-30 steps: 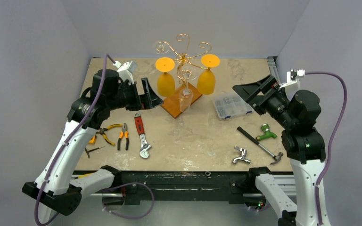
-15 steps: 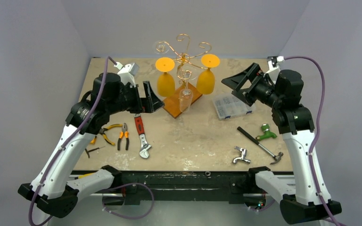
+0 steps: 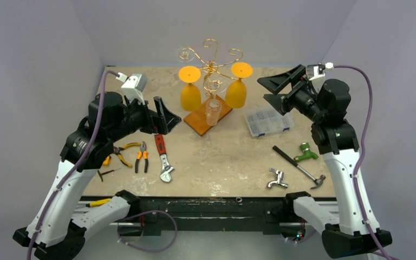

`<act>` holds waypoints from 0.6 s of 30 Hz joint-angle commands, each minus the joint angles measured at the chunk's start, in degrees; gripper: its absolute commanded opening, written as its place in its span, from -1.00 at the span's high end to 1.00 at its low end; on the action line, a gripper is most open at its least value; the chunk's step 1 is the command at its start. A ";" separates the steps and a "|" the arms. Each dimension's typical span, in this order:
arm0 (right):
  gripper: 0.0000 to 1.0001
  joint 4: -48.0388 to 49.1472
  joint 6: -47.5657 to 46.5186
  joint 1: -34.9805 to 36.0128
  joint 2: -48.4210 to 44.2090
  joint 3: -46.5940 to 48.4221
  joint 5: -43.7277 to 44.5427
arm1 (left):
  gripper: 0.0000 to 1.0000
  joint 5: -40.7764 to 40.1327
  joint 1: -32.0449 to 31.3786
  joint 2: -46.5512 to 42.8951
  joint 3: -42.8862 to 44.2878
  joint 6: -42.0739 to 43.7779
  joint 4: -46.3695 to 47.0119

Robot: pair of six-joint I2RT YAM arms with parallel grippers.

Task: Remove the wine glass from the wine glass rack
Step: Pick up the wine glass from the wine rack.

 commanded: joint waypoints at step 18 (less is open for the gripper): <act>-0.53 19.35 7.08 -0.45 10.52 -1.43 4.06 | -0.95 -0.60 -0.20 -5.56 -2.84 0.95 4.00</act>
